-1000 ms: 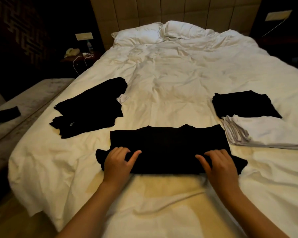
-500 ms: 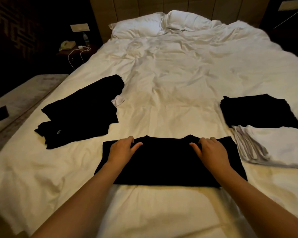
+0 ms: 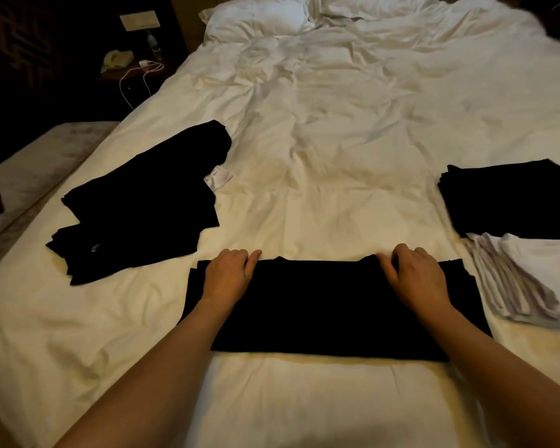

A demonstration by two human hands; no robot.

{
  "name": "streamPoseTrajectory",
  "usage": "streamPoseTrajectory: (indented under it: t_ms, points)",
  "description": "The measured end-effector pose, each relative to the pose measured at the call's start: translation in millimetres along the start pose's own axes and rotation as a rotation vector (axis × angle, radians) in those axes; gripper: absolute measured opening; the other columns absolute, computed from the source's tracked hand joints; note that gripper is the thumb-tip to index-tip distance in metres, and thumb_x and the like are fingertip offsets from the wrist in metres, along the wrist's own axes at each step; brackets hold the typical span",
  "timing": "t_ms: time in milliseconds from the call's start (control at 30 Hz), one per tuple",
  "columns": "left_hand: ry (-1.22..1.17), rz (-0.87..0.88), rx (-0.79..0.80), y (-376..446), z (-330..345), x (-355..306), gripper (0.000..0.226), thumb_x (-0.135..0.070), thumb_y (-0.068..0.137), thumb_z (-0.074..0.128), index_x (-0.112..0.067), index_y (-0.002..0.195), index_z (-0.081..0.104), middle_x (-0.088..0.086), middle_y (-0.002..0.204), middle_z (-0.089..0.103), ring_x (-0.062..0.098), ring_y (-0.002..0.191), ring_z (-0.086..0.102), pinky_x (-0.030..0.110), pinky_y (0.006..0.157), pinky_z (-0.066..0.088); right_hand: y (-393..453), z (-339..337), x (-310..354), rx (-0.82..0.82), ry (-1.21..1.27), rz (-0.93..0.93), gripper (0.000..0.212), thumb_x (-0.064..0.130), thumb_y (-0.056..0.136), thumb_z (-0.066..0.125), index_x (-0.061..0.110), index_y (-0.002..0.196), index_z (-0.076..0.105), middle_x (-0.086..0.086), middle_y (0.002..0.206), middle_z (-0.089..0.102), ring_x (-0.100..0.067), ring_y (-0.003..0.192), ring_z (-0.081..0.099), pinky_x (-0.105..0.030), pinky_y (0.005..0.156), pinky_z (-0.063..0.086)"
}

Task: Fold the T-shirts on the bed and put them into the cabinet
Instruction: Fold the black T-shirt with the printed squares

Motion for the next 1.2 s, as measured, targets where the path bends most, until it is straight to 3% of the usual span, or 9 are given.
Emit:
streamPoseTrajectory:
  t_ms: [133,267,367,400,467,567,667,833,1200]
  points:
    - [0.074,0.021,-0.041,3,3,6,0.054,-0.044,0.104,0.034,-0.011,0.069,0.057,0.009,0.073,0.062,0.030,0.082,0.054,0.040,0.069,0.038,9,-1,-9,-0.003,-0.049,-0.008,0.039,0.035,0.100,0.054,0.010,0.071,0.052,-0.008,0.059,0.054,-0.032,0.063,0.051,-0.040,0.061,0.039]
    - [-0.024,0.215,-0.250,-12,-16,-41,0.036,-0.037,0.096,0.041,-0.013,0.091,0.068,0.006,0.093,0.065,0.028,0.094,0.057,0.039,0.084,0.037,0,-16,24,-0.139,-0.018,-0.079,0.039,0.039,0.096,0.044,0.007,0.091,0.066,-0.015,0.090,0.065,-0.038,0.090,0.058,-0.045,0.079,0.042]
    - [-0.119,0.345,-0.222,-44,-10,-103,0.037,-0.031,0.096,0.041,-0.013,0.111,0.069,0.010,0.116,0.068,0.029,0.115,0.060,0.039,0.102,0.041,-24,-2,88,-0.056,0.108,-0.218,0.048,0.041,0.095,0.041,0.005,0.112,0.068,-0.019,0.115,0.066,-0.038,0.112,0.060,-0.045,0.095,0.047]
    - [-0.079,0.362,-0.166,-53,1,-118,0.043,-0.030,0.095,0.037,-0.011,0.120,0.067,0.012,0.125,0.066,0.030,0.123,0.058,0.040,0.106,0.043,-33,12,104,0.019,0.089,-0.251,0.052,0.042,0.096,0.038,0.005,0.121,0.065,-0.018,0.126,0.063,-0.037,0.122,0.057,-0.045,0.102,0.044]
    - [0.050,0.358,-0.008,-67,22,-131,0.057,-0.031,0.095,0.027,-0.011,0.139,0.055,0.014,0.144,0.055,0.030,0.138,0.046,0.045,0.116,0.035,-49,32,114,0.168,0.015,-0.262,0.060,0.045,0.099,0.026,0.011,0.141,0.052,-0.014,0.146,0.051,-0.031,0.140,0.041,-0.043,0.117,0.024]
    - [0.155,0.283,0.141,-73,33,-112,0.072,-0.056,0.098,0.007,-0.021,0.157,0.027,0.014,0.164,0.023,0.029,0.153,0.015,0.050,0.124,0.011,-59,36,91,0.275,-0.060,-0.184,0.076,0.063,0.096,0.007,0.022,0.155,0.030,-0.009,0.161,0.028,-0.027,0.151,0.017,-0.041,0.120,-0.002]
    - [0.166,0.173,0.199,-73,29,-72,0.097,-0.081,0.080,-0.017,-0.030,0.160,0.001,0.008,0.168,-0.001,0.026,0.154,-0.008,0.049,0.124,-0.005,-64,29,63,0.318,-0.117,-0.131,0.091,0.075,0.084,-0.012,0.029,0.159,0.010,-0.001,0.166,0.005,-0.019,0.153,-0.006,-0.042,0.121,-0.010]
    - [0.161,0.000,0.181,-86,13,-8,0.106,-0.089,0.073,-0.017,-0.031,0.160,0.001,0.009,0.168,0.001,0.028,0.154,-0.010,0.050,0.122,-0.012,-79,16,23,0.333,-0.108,-0.061,0.096,0.082,0.078,-0.020,0.032,0.158,-0.002,0.005,0.166,-0.006,-0.016,0.151,-0.017,-0.041,0.122,-0.010]
    - [0.153,-0.129,0.246,-93,9,13,0.117,-0.092,0.060,-0.026,-0.033,0.159,-0.009,0.008,0.167,-0.012,0.029,0.152,-0.021,0.054,0.121,-0.011,-86,-8,-19,0.272,-0.175,0.090,0.103,0.082,0.079,-0.019,0.026,0.158,0.018,-0.003,0.165,0.016,-0.020,0.153,0.004,-0.043,0.121,-0.008]
Point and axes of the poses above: each hand's wrist, its own y-axis towards the middle knuckle, its own z-axis out of the palm, x = y × z, the point moved 8 cm from there along y, towards the middle knuckle
